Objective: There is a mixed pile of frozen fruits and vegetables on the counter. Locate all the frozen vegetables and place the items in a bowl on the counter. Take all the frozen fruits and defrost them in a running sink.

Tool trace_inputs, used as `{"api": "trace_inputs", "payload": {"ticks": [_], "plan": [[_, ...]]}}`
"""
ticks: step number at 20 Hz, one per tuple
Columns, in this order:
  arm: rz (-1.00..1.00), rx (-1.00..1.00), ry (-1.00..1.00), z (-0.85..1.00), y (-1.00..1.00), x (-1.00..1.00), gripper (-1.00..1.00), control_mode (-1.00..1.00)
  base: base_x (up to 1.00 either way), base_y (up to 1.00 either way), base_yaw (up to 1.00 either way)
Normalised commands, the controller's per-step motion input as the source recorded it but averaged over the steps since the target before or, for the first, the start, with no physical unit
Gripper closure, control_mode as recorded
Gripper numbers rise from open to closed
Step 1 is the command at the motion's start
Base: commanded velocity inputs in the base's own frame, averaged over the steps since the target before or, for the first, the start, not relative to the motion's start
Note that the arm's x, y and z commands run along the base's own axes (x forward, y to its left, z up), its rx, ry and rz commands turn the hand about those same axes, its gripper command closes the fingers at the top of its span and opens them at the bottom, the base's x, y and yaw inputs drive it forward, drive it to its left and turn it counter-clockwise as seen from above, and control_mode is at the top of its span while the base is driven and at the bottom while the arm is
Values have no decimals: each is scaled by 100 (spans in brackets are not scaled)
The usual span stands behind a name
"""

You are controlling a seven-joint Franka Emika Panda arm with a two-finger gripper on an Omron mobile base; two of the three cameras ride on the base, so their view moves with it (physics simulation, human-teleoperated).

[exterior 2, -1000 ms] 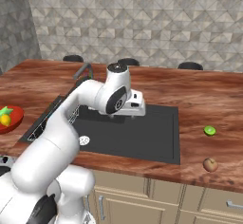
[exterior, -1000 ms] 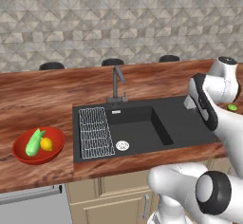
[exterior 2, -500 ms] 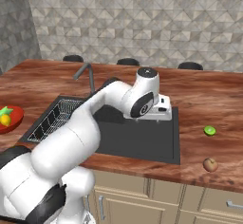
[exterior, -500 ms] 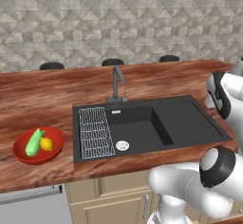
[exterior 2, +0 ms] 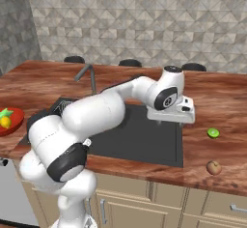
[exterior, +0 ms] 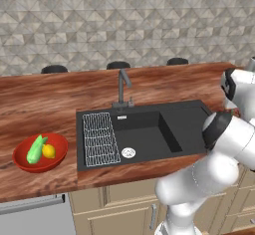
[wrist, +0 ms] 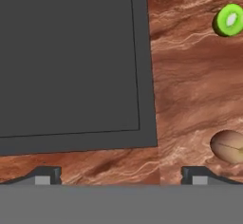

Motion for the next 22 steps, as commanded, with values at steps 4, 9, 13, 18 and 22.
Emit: {"api": "trace_inputs", "payload": {"ticks": [4, 9, 13, 18, 22], "plan": [[-5, 5, 4, -38, -86, 39, -100, -100, 0, 0, 0], [-2, 4, 3, -35, -85, 35, -100, -100, 0, 0, 0], [0, 2, 4, -14, -59, 25, -100, -100, 0, 0, 0], [0, 0, 5, -4, -29, 24, -100, -100, 0, 0, 0], [0, 0, 7, -7, -2, 42, -100, -100, 0, 0, 0]]}}
